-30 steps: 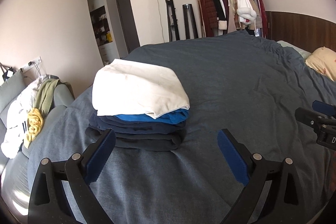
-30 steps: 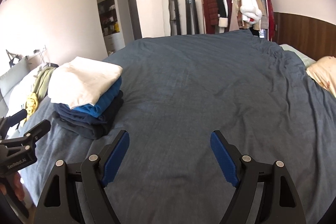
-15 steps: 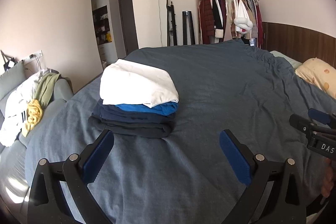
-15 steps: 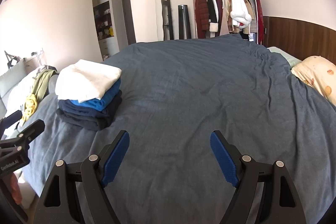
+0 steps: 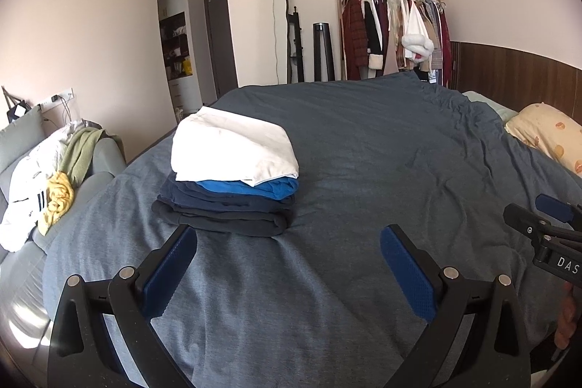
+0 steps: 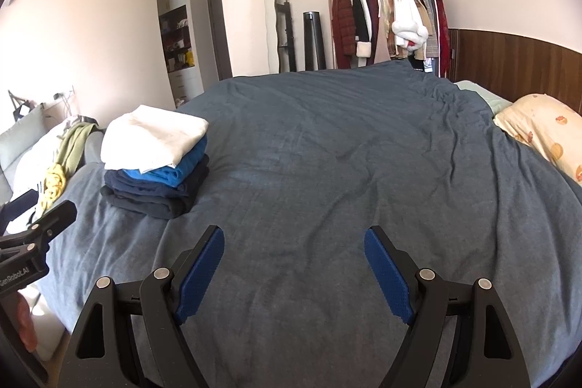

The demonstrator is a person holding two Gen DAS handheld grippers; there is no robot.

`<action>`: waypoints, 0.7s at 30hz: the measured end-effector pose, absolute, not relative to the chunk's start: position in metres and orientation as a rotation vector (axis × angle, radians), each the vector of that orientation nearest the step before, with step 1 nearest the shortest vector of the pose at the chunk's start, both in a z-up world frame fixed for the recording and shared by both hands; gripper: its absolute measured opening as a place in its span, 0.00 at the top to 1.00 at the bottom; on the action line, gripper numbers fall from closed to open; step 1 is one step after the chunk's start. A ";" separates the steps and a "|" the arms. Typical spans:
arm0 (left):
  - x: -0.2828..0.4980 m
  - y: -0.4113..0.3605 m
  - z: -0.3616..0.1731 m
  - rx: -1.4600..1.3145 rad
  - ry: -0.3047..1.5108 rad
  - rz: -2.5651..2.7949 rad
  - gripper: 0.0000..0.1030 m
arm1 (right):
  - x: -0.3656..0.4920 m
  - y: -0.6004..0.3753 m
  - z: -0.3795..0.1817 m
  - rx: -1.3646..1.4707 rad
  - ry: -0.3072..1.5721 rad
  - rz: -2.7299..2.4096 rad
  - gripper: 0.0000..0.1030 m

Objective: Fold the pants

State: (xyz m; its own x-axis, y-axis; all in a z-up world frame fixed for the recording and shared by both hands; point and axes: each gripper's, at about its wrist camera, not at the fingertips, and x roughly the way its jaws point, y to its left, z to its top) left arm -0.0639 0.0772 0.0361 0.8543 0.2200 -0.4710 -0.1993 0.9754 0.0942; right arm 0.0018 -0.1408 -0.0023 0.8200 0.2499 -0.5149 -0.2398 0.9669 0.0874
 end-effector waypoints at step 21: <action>-0.064 0.072 0.033 0.056 0.500 0.215 0.00 | 0.002 -0.142 -0.004 0.026 0.554 0.252 0.22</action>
